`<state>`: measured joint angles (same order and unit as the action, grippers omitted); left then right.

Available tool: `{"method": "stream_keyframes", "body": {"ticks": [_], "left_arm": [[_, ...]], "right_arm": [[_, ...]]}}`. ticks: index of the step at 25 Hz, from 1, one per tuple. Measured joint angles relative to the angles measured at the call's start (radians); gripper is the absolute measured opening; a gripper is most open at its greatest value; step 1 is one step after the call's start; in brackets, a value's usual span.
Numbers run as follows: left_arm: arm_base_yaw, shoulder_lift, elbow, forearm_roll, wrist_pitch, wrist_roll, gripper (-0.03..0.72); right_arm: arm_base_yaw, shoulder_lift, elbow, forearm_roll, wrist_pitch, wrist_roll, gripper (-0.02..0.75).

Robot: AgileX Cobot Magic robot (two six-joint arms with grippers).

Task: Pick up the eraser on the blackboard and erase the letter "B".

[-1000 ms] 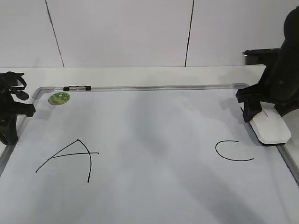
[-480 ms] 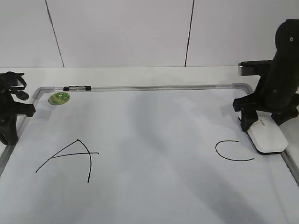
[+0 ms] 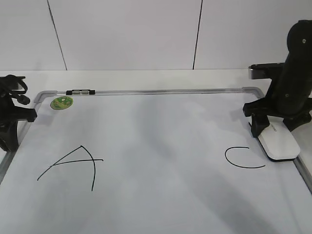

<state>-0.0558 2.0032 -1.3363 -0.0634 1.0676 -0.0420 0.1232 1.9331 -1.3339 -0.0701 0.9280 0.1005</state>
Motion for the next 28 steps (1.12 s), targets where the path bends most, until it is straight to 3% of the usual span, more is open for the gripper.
{"method": "stream_keyframes", "body": {"ticks": [6,13,19,28], "left_arm": [[0.000,0.000,0.000,0.000,0.000,0.000,0.046],[0.000,0.000,0.000,-0.001,0.000,0.000,0.046],[0.000,0.000,0.000,-0.001,0.000,0.000,0.046],[0.000,0.000,0.000,-0.001,0.000,0.000,0.046]], "right_arm": [[0.000,0.000,0.000,0.002,0.005,0.000,0.549],[0.000,0.000,0.000,0.014,0.023,0.002,0.646],[0.000,0.000,-0.025,0.012,0.061,0.004,0.647],[0.000,0.000,-0.181,0.006,0.241,0.004,0.608]]}}
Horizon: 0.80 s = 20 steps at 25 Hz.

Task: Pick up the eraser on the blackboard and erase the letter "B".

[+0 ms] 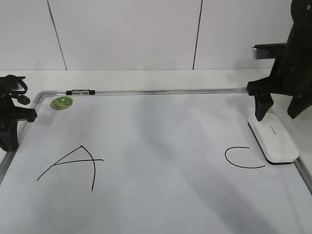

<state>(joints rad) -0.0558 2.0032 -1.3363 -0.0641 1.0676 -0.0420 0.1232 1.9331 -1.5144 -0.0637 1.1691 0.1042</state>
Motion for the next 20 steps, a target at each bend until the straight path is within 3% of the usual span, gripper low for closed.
{"method": "stream_keyframes", "body": {"ticks": [7,9,14,20], "left_arm": [[0.000,0.000,0.000,0.000,0.002,0.002,0.062],[0.000,0.000,0.000,-0.002,0.007,0.002,0.104],[0.002,0.000,0.000,0.000,0.020,0.002,0.302],[0.002,-0.002,-0.042,-0.007,0.082,0.004,0.347]], "right_arm": [[0.000,0.000,-0.164,0.053,0.049,0.000,0.573],[0.000,0.000,-0.203,0.073,0.053,0.000,0.573],[0.000,-0.002,-0.238,0.129,0.055,0.000,0.572],[0.000,-0.054,-0.238,0.136,0.059,-0.007,0.572]]}}
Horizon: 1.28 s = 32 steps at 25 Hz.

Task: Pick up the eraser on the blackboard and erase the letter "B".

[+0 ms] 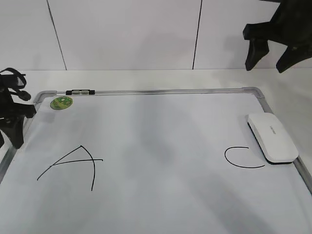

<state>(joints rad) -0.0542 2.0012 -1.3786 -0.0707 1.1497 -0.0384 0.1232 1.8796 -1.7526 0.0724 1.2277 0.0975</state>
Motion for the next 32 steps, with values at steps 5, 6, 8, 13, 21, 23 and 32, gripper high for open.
{"method": "stream_keyframes", "body": {"ticks": [5,6,8,13,21,23,32], "left_arm": [[0.000,-0.066,-0.073,0.018,0.046,0.002,0.347],[0.000,-0.087,-0.080,0.028,0.046,0.002,0.345],[0.000,-0.134,-0.082,0.038,0.052,0.002,0.335],[0.000,-0.293,-0.078,0.040,0.064,0.003,0.314],[0.000,-0.662,0.072,0.027,0.077,0.003,0.307],[0.000,-0.759,0.125,0.025,0.081,0.003,0.307],[0.000,-1.186,0.266,0.025,0.103,0.003,0.300]], "right_arm": [[0.000,-0.089,0.000,0.000,0.006,-0.009,0.572],[0.000,-0.108,0.000,0.000,0.006,-0.009,0.572],[0.000,-0.158,0.000,0.000,0.010,-0.009,0.572],[0.000,-0.316,0.057,0.031,0.015,-0.011,0.572],[0.000,-0.663,0.331,0.037,0.025,-0.012,0.572],[0.000,-0.747,0.391,0.015,0.027,-0.014,0.572],[0.000,-1.120,0.614,-0.106,0.033,-0.014,0.572]]}}
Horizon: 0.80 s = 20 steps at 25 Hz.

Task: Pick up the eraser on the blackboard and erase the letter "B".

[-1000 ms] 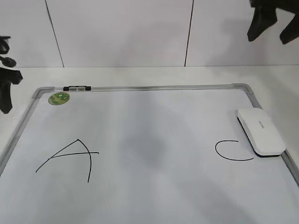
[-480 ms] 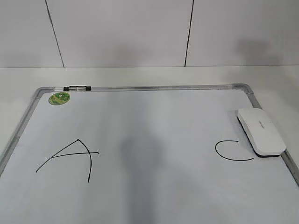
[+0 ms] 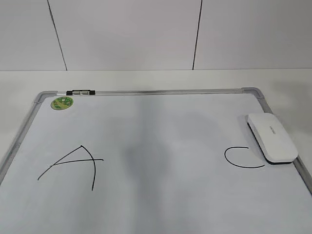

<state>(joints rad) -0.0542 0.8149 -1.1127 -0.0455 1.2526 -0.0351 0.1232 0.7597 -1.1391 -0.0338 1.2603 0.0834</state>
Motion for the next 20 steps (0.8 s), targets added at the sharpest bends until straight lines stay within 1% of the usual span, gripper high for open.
{"method": "stream_keyframes", "body": {"ticks": [5,11,14,20], "left_arm": [[0.000,-0.207,0.090,0.000,0.008,0.007,0.300],[0.000,-0.436,0.262,0.000,0.012,0.011,0.298],[0.000,-0.545,0.347,0.000,-0.014,0.013,0.298],[0.000,-0.716,0.503,0.000,-0.062,0.017,0.298]], "right_arm": [[0.000,-0.206,0.134,-0.010,0.005,0.000,0.572],[0.000,-0.426,0.280,-0.014,0.008,-0.002,0.572],[0.000,-0.516,0.350,-0.016,0.009,-0.002,0.572],[0.000,-0.624,0.491,-0.020,-0.078,-0.036,0.572]]}}
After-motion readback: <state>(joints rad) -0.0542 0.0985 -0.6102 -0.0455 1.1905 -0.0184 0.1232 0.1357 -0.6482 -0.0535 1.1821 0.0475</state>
